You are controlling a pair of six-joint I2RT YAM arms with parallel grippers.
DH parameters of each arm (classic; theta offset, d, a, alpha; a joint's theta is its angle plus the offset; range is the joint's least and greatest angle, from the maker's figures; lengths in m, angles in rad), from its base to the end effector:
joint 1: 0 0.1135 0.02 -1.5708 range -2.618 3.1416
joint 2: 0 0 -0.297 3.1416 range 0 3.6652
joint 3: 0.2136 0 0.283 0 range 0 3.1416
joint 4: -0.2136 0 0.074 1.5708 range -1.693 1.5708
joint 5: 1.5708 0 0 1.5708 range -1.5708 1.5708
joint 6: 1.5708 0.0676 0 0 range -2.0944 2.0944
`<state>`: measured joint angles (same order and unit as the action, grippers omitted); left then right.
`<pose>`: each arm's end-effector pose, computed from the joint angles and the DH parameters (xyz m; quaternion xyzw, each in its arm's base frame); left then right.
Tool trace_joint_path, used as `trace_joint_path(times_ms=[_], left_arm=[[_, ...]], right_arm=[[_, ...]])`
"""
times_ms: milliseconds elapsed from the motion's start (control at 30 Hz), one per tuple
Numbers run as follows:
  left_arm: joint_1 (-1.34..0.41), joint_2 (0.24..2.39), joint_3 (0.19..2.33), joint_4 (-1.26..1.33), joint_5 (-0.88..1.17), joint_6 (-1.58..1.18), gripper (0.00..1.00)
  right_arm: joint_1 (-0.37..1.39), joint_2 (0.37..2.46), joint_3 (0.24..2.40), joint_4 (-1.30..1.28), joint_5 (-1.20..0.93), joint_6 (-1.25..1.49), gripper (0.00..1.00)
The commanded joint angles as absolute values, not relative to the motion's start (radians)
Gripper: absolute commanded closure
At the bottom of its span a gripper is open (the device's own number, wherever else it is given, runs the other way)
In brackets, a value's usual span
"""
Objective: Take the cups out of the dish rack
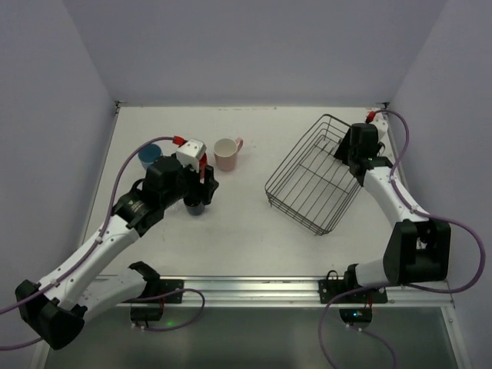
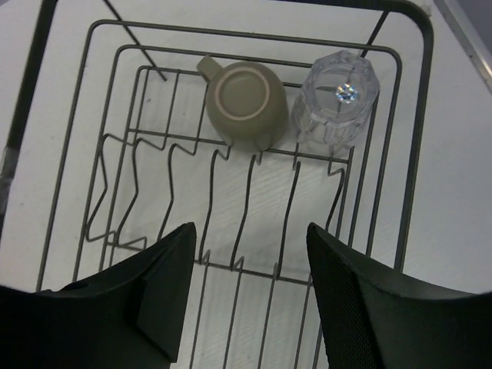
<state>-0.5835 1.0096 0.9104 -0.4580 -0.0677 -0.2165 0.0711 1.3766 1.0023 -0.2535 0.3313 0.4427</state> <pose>0.2221 -0.1412 0.3225 0.1433 0.8621 -0.1617 0.4583 0.3543 0.0032 0.2786 0.2359 0.8497 -0.0283 0.4706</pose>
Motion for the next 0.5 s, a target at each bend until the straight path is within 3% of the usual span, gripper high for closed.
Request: trace_joint_path(times_ms=[0, 200, 467], left_arm=[[-0.583, 0.910, 0.855, -0.298, 0.087, -0.209, 0.25], [-0.581, 0.851, 0.818, -0.267, 0.150, -0.193, 0.25], [-0.620, 0.818, 0.807, -0.261, 0.184, -0.190, 0.25]], right_arm=[[0.038, 1.433, 1.095, -0.275, 0.422, 0.410, 0.39], [0.011, 1.577, 1.213, -0.322, 0.492, 0.376, 0.46], [-0.049, 1.678, 1.302, -0.356, 0.522, 0.339, 0.43]])
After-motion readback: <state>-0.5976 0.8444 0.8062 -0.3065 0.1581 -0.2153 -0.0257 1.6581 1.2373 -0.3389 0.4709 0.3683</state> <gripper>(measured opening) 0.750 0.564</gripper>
